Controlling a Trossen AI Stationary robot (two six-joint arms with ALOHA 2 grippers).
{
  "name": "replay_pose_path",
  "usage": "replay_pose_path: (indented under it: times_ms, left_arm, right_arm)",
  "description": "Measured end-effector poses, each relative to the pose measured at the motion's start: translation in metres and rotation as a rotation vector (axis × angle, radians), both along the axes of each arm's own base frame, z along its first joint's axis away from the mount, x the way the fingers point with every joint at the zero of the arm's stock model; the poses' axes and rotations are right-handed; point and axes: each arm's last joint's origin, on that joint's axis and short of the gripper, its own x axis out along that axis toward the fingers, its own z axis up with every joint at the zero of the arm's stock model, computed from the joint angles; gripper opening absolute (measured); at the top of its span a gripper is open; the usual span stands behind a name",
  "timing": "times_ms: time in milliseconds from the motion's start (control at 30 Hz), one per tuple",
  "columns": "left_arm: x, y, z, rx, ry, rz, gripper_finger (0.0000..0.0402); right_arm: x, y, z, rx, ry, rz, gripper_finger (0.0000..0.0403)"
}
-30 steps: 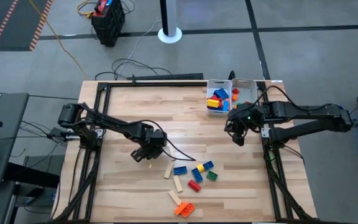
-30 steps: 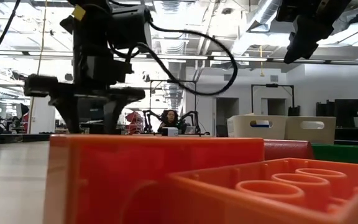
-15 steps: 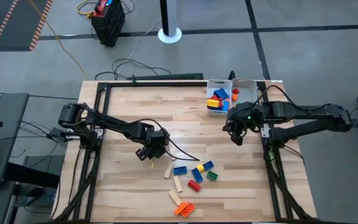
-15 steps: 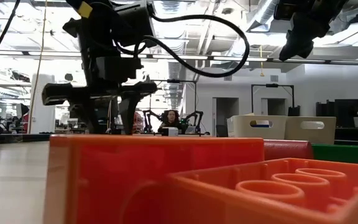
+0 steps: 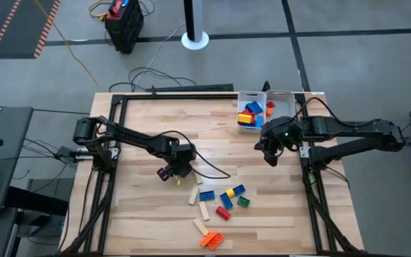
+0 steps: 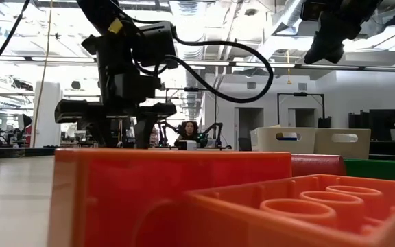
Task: Sort blocks by size
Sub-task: Put the large beige wooden block into the white bin
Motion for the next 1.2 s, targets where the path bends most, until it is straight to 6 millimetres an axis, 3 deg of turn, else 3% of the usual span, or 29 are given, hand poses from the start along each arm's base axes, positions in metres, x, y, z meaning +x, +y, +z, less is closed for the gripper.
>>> replay_pose_path:
  times_ms: [133, 333, 533, 700, 933, 1067, 1200]
  left_arm:
    - [0.0, 0.0, 0.0, 0.014, -0.001, -0.035, 0.0188]
    - [0.0, -0.002, 0.001, 0.02, -0.001, -0.022, 0.0097]
    - [0.01, 0.0, 0.013, 0.01, -0.025, 0.097, 0.0096]
    - [0.018, 0.014, 0.043, -0.049, -0.166, 0.266, 0.0096]
    - [0.018, 0.045, 0.106, -0.301, -0.562, 0.595, 0.0096]
    - [0.023, 0.059, 0.132, -0.504, -0.788, 0.77, 0.0096]
    - [0.03, 0.067, 0.142, -0.698, -0.922, 0.874, 0.0096]
  right_arm:
    - [0.0, 0.0, 0.0, 0.011, -0.001, -0.011, 0.0067]
    - [0.0, 0.0, 0.0, 0.013, 0.0, -0.013, 0.0067]
    - [-0.003, -0.001, -0.002, 0.014, 0.032, -0.017, 0.0067]
    - [-0.012, -0.009, 0.0, 0.01, 0.046, -0.066, 0.0067]
    - [-0.023, -0.019, 0.009, -0.018, -0.025, -0.114, 0.0067]
    - [-0.012, -0.018, 0.02, -0.058, -0.176, -0.038, 0.007]
    - [0.005, -0.019, 0.035, -0.085, -0.382, 0.04, 0.0108]
